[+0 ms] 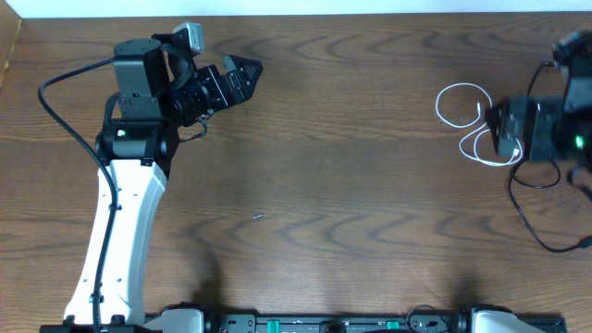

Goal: Untangle cables

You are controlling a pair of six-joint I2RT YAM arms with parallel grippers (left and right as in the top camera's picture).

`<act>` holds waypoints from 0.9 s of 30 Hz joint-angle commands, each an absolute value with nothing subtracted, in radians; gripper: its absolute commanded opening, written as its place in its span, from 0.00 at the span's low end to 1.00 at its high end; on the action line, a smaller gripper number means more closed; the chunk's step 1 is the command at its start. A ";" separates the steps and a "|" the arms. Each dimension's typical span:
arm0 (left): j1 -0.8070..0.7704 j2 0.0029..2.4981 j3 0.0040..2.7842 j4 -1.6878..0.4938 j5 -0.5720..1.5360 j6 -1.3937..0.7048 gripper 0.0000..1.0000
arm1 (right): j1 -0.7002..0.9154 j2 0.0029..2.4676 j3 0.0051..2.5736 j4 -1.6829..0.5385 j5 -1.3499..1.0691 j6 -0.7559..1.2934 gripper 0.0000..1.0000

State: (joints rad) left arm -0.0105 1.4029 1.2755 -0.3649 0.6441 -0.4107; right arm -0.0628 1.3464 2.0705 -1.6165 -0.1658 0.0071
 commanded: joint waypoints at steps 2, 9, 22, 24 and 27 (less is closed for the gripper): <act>-0.012 1.413 1.279 -0.366 0.635 -0.397 0.99 | -0.060 1.294 2.073 -1.695 -0.066 0.104 0.99; -0.012 1.413 1.279 -0.366 0.635 -0.397 0.99 | -0.060 1.234 2.073 -1.698 0.124 0.104 0.99; -0.012 1.413 1.279 -0.366 0.635 -0.397 0.99 | -0.057 1.113 1.867 -1.427 0.086 0.112 0.99; -0.012 1.413 1.279 -0.366 0.635 -0.397 0.99 | -0.054 1.045 1.744 -1.327 0.061 0.112 0.99; -0.012 1.413 1.279 -0.366 0.635 -0.397 0.99 | -0.027 0.912 1.510 -1.132 0.049 0.111 0.99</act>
